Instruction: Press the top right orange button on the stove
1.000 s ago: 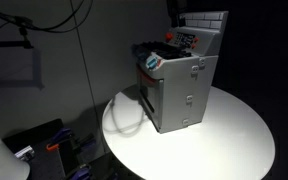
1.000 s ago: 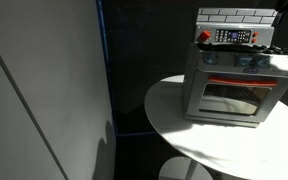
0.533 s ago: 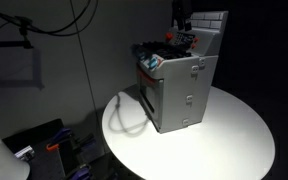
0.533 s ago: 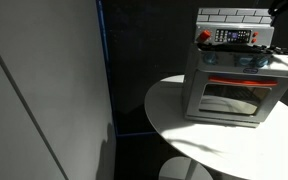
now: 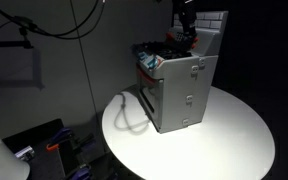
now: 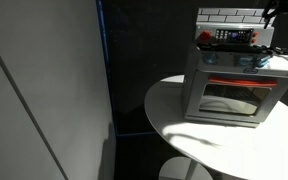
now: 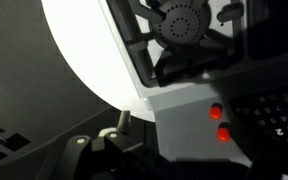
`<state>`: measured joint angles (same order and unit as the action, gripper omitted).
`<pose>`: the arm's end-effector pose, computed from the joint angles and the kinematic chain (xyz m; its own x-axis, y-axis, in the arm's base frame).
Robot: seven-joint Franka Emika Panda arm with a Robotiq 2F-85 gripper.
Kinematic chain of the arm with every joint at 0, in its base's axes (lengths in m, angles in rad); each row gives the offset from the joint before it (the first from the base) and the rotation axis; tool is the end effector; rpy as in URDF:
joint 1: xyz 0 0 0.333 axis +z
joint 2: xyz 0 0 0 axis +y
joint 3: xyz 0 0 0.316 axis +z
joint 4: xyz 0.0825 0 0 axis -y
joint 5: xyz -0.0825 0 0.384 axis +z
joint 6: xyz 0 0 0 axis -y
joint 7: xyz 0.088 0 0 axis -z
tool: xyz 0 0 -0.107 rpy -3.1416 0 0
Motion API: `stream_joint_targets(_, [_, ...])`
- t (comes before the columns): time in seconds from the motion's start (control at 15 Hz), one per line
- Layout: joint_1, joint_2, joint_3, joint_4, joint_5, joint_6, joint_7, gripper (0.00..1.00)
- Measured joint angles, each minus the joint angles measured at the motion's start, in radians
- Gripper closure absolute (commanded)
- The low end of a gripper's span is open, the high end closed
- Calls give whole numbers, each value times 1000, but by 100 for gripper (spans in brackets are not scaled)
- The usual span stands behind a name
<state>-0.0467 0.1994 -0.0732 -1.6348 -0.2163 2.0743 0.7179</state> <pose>0.6413 -0.0846 0.5247 0.6944 -0.6466 0.3158 -0.6857 -0.7276 0.0181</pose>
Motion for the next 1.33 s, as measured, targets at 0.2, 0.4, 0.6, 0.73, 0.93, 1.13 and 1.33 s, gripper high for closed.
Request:
stream_joint_targets(0.2, [6,21,-4,18,0,2,16,0])
stream_joint_targets(0.4, [11,40,-9,32,0,2,33,0])
stream_joint_targets(0.6, [15,54,-14,41,0,2,44,0])
stream_joint_targets(0.73, [17,61,-18,44,0,2,47,0])
stream_joint_targets(0.93, [19,69,-23,49,0,2,49,0])
stream_joint_targets(1.13, [20,80,-28,59,0,2,56,0])
stream_joint_targets(1.33, [21,93,-32,70,0,2,65,0])
